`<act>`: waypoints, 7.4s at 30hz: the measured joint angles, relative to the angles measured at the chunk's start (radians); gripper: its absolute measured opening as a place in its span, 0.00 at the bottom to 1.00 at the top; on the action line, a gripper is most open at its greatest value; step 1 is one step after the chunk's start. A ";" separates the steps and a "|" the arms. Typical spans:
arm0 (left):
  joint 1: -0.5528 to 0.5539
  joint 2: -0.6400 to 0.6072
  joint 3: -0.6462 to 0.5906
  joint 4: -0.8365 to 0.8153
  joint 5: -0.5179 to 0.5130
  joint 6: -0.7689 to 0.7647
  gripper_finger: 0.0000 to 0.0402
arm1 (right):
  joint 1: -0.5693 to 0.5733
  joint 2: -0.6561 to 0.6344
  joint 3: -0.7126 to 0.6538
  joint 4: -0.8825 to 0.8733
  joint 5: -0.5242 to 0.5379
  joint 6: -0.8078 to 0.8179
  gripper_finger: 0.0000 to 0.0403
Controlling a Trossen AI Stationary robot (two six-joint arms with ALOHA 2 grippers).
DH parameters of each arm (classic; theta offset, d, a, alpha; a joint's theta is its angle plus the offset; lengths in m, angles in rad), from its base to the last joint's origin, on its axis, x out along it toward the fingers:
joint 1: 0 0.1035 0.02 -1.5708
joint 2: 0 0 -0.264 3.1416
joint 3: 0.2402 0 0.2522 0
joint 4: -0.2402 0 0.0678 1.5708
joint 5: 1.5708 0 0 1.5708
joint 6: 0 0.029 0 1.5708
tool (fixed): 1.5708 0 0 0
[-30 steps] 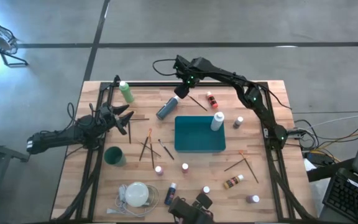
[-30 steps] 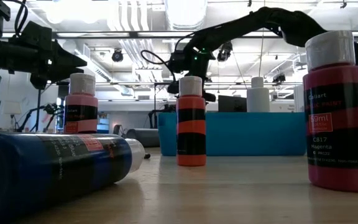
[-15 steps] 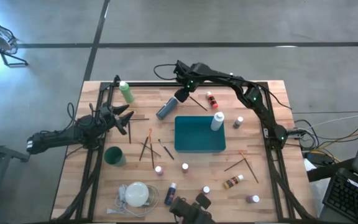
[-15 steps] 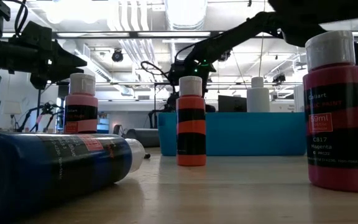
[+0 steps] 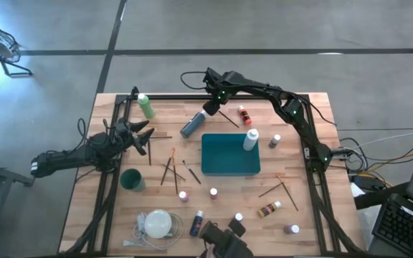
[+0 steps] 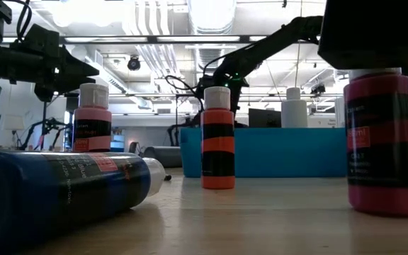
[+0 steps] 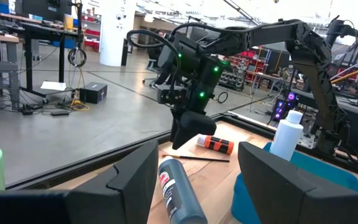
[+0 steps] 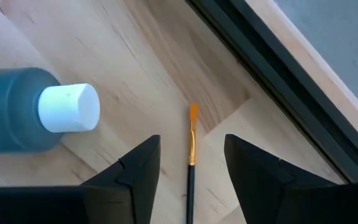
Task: Pick & Place Paint Supplies
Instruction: Put the gold paintbrush into the green cup
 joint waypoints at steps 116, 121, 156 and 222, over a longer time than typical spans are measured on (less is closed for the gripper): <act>0.000 0.000 0.000 0.000 0.000 0.000 0.57 | -0.006 0.129 0.137 -0.183 -0.019 -0.148 0.03; 0.000 0.000 0.000 0.000 0.000 0.000 0.57 | -0.006 0.129 0.137 -0.186 -0.019 -0.149 0.02; 0.000 0.000 0.000 0.000 0.000 0.000 0.57 | -0.003 0.118 0.226 -0.273 -0.020 -0.176 0.02; 0.001 0.509 0.284 0.390 0.192 -0.048 0.56 | 0.221 -0.365 0.240 -0.009 -0.117 -0.064 0.02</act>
